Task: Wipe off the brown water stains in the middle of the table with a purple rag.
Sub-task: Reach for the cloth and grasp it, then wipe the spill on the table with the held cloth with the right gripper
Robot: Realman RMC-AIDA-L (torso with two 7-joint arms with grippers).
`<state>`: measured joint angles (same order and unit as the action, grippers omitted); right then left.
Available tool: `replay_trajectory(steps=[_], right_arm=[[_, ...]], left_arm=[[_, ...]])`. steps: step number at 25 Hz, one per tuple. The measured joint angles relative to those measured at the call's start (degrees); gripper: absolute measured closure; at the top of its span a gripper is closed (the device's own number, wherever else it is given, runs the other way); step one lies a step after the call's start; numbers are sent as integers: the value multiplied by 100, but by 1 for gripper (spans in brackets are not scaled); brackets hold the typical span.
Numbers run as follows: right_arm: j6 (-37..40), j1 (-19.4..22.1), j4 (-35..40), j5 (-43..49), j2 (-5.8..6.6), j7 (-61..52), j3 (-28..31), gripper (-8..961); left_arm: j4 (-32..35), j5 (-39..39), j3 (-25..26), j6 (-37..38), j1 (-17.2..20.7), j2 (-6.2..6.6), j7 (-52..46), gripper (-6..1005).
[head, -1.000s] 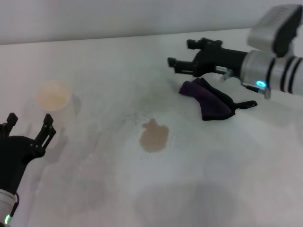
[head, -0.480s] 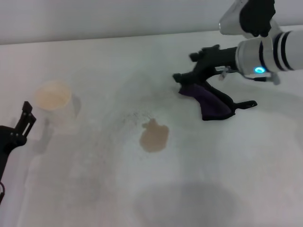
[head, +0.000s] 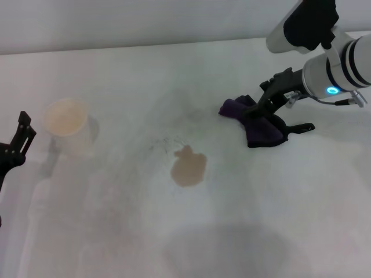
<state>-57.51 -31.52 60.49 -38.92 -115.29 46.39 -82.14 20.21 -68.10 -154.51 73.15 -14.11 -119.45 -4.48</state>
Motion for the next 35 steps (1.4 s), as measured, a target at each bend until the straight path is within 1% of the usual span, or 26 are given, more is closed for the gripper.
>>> replay_trajectory(steps=[3, 6, 10, 16, 18, 24, 30, 35], right_arm=[[14, 12, -63, -11, -2, 12, -65, 153], [112, -24, -278, 2, -6, 14, -159, 163], [280, -73, -462, 4, -8, 63, -177, 176], [489, -19, -552, 3, 0, 115, -177, 195], [501, -17, -585, 2, 0, 116, -169, 438], [483, -104, -779, -3, -2, 116, -147, 684], [359, -76, -533, -136, -8, 104, -145, 776], [-45, -66, -134, -630, -12, 200, -284, 853]], left_arm=[[-23, -2, 0, -16, -55, -5, -78, 110], [-37, -2, 1, -89, -133, -9, -230, 110], [-44, -2, 0, -138, -168, -5, -279, 109], [-59, -2, 44, -144, -171, 0, -299, 109], [-73, -2, 49, -144, -171, 0, -299, 110], [-103, -26, 53, -144, -172, 0, -300, 110], [-110, -59, 53, -144, -178, 1, -300, 109], [-109, -62, 53, -144, -155, 0, -299, 109]])
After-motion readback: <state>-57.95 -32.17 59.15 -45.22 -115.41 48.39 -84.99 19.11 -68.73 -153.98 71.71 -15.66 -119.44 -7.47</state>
